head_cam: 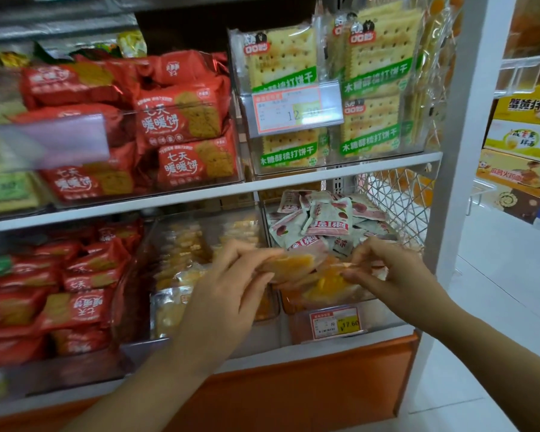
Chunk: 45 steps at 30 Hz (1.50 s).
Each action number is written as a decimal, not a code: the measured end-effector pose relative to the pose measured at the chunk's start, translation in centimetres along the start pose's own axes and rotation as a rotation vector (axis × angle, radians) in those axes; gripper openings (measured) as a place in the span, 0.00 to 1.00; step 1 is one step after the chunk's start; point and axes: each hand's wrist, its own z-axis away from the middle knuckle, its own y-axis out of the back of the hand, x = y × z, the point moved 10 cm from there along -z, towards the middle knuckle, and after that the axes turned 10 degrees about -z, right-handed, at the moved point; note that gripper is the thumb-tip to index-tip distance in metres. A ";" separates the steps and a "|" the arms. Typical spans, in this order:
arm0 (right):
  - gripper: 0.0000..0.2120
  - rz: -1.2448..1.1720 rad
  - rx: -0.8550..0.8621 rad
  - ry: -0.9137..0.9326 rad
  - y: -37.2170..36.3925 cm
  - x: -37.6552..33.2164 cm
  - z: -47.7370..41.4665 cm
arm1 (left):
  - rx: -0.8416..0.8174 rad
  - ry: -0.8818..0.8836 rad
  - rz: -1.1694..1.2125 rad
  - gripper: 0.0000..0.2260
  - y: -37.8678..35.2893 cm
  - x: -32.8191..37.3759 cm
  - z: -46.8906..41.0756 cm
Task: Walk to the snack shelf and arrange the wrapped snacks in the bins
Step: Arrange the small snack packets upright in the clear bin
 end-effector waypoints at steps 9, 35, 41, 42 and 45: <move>0.07 -0.113 0.175 0.093 -3.3 -4.6 -2.1 | 0.024 0.184 -0.156 0.13 5.5 -7.5 4.2; 0.10 0.399 -0.240 -0.108 -0.7 0.4 -0.6 | -0.598 -0.036 -0.144 0.13 -8.5 -1.3 0.4; 0.20 0.443 -0.367 -0.179 -0.3 4.9 2.2 | -0.798 -0.174 -0.289 0.12 -14.9 -0.1 -0.8; 0.20 0.440 -0.368 -0.179 -0.3 5.3 2.2 | -0.818 -0.178 -0.302 0.13 -15.5 -0.2 -0.9; 0.20 0.448 -0.356 -0.180 0.1 6.4 1.5 | -0.856 -0.172 -0.340 0.17 -16.9 -0.6 -1.3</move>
